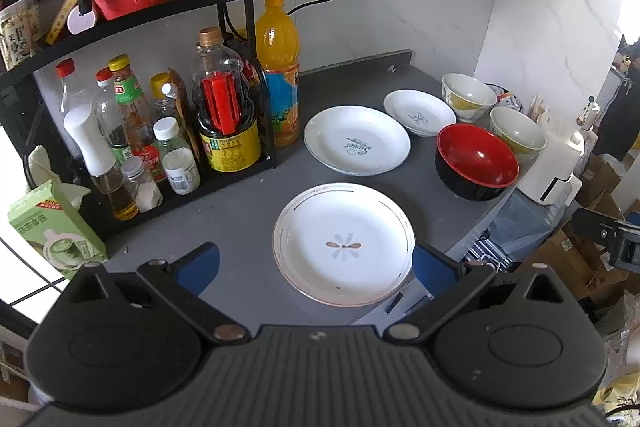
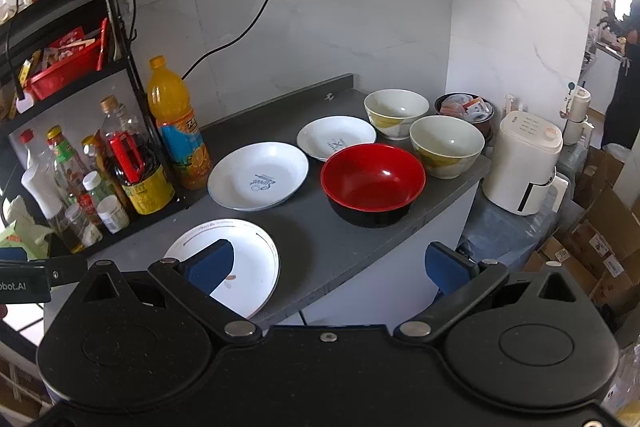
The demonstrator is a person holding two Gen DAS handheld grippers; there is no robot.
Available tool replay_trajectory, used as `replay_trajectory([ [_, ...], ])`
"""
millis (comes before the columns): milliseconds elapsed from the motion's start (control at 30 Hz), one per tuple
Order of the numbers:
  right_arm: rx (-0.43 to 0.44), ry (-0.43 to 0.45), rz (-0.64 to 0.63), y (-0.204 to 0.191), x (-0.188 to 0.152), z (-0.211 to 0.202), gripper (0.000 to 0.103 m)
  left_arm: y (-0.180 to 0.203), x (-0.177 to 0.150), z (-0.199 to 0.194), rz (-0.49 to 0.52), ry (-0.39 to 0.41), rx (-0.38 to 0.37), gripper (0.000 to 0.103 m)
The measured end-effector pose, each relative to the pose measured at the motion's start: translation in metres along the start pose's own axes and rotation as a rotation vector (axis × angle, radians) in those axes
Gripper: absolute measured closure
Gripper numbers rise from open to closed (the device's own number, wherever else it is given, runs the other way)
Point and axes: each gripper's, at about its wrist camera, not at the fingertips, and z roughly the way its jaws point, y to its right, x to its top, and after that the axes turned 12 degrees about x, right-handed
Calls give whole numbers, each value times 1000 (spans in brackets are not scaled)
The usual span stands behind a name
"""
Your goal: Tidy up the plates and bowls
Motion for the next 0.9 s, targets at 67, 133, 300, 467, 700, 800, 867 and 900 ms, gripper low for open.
replay_trajectory([
  [67, 0, 6, 14, 0, 2, 1, 0, -2, 3, 4, 6, 1, -5, 1],
  [133, -4, 9, 21, 0, 3, 3, 0, -3, 6, 7, 8, 5, -10, 1],
  [300, -8, 12, 22, 3, 8, 11, 0, 0, 13, 17, 8, 1, -15, 1],
  [467, -9, 17, 34, 19, 17, 22, 0, 12, 25, 27, 7, 5, -12, 1],
  [700, 17, 21, 34, 65, 40, 47, 0, 48, 46, 45, -15, 13, 0, 2],
  [800, 37, 12, 17, 90, 56, 60, 0, 68, 59, 53, -40, 28, 3, 2],
  [867, 50, 5, 12, 108, 67, 68, 0, 83, 69, 59, -63, 26, 18, 2],
  [900, 58, 3, 11, 116, 72, 72, 0, 90, 74, 62, -79, 19, 25, 2],
])
